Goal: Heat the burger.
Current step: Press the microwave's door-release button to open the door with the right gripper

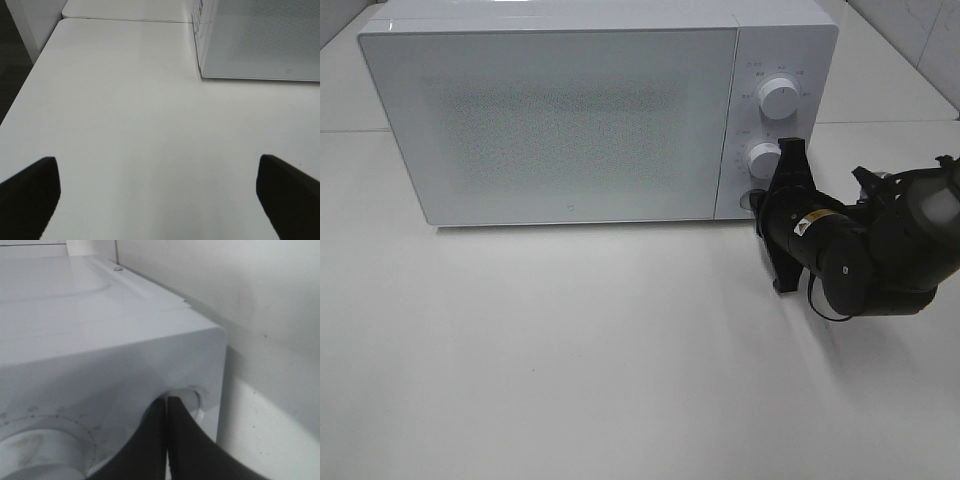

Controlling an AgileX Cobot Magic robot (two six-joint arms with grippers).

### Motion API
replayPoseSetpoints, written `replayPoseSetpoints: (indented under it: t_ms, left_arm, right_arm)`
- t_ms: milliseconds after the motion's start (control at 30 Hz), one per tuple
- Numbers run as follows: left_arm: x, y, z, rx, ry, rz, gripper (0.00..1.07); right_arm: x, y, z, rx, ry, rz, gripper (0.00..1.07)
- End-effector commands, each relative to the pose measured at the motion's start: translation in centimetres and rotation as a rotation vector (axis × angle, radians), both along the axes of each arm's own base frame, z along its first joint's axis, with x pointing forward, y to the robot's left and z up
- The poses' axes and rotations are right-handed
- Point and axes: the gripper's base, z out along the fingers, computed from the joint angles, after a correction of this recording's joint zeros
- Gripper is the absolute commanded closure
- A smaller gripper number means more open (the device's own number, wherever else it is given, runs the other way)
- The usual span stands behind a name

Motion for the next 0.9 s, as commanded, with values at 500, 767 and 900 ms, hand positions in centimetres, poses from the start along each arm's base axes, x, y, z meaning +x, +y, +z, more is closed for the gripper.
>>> replayPoseSetpoints:
  t_ms: [500, 767, 900]
  left_arm:
    - [-0.1, 0.0, 0.0, -0.002, -0.025, 0.004, 0.06]
    - [-0.1, 0.0, 0.0, -0.002, -0.025, 0.004, 0.06]
    - [-0.1, 0.0, 0.0, -0.002, -0.025, 0.004, 0.06]
  right_arm:
    - [2.3, -0.5, 2.7, 0.029, -0.190, -0.116, 1.07]
    - [4.1, -0.6, 4.5, -0.009, -0.296, -0.196, 1.07]
    - [4.7, -0.4, 4.6, -0.010, -0.320, -0.197, 1.07]
